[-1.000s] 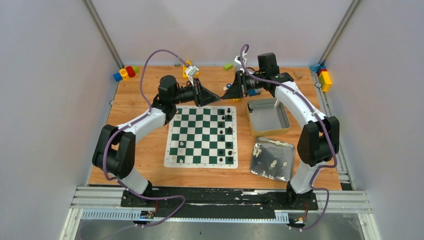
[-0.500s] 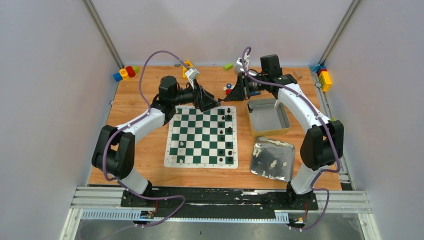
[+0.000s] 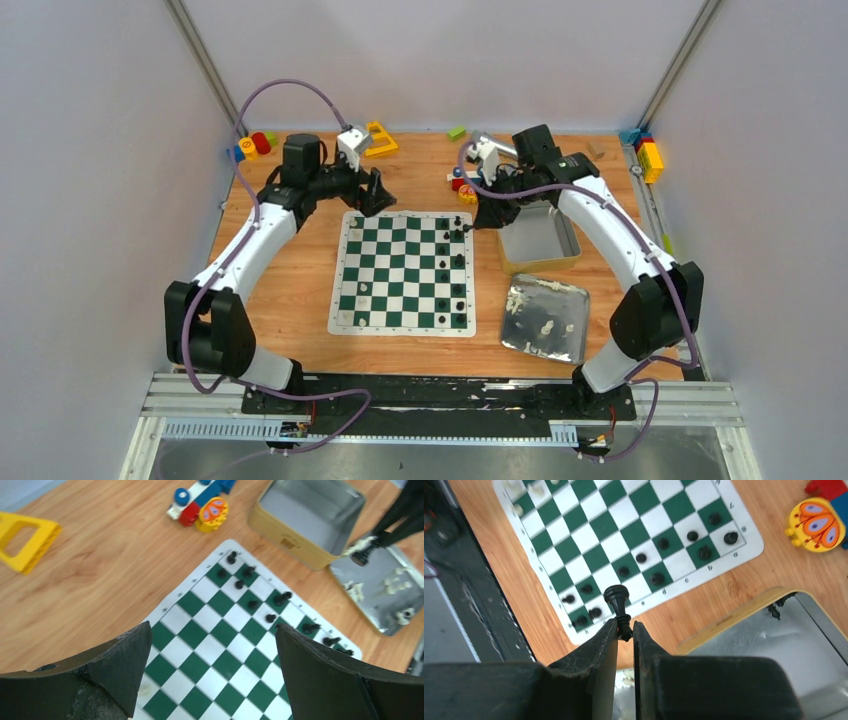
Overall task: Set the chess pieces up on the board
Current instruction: Place the chess piece on the chessboard, then pick up the chess piece from the storage box.
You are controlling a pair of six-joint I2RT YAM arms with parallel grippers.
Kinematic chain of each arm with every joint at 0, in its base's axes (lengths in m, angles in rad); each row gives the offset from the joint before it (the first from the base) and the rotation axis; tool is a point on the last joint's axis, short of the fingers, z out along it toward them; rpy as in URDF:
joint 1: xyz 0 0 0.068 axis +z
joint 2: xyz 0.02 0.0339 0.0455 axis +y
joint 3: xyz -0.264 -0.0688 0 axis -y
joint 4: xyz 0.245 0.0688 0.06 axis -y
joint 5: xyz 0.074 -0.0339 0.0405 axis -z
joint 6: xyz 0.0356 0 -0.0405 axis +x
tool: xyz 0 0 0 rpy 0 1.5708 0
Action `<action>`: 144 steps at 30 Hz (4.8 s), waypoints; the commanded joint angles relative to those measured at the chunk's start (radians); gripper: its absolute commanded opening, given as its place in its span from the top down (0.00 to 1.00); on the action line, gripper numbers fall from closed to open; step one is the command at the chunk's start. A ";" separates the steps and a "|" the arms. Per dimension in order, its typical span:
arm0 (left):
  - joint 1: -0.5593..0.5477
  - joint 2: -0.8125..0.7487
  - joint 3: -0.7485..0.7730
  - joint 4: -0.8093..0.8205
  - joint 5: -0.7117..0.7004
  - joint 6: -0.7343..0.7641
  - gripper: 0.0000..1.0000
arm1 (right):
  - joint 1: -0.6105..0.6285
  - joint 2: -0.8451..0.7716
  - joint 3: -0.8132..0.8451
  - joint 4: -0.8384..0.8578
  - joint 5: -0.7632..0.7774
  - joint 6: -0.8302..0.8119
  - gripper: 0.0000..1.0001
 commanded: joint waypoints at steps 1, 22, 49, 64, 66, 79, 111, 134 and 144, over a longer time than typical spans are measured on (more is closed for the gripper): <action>0.045 -0.060 0.078 -0.241 -0.146 0.163 0.00 | 0.087 -0.013 -0.002 -0.145 0.256 -0.161 1.00; 0.050 -0.054 0.190 -0.575 -0.267 0.262 0.00 | 0.345 0.287 0.204 -0.324 0.569 -0.201 1.00; 0.150 -0.126 0.153 -0.537 -0.443 0.227 0.00 | 0.414 0.511 0.316 -0.336 0.722 -0.210 1.00; 0.151 -0.124 0.150 -0.537 -0.436 0.229 0.00 | 0.440 0.564 0.312 -0.323 0.751 -0.177 0.99; 0.151 -0.123 0.149 -0.537 -0.434 0.229 0.00 | 0.443 0.567 0.308 -0.318 0.760 -0.175 0.99; 0.151 -0.126 0.150 -0.538 -0.434 0.230 0.00 | 0.458 0.568 0.277 -0.302 0.776 -0.164 0.93; 0.151 -0.143 0.143 -0.536 -0.417 0.230 0.00 | 0.399 0.430 0.377 -0.283 0.700 -0.051 0.55; 0.151 -0.087 0.163 -0.528 -0.391 0.234 0.00 | -0.214 0.353 0.206 0.051 0.360 0.212 0.54; 0.150 -0.048 0.158 -0.500 -0.241 0.301 0.00 | -0.260 0.421 0.075 0.209 0.149 0.098 0.58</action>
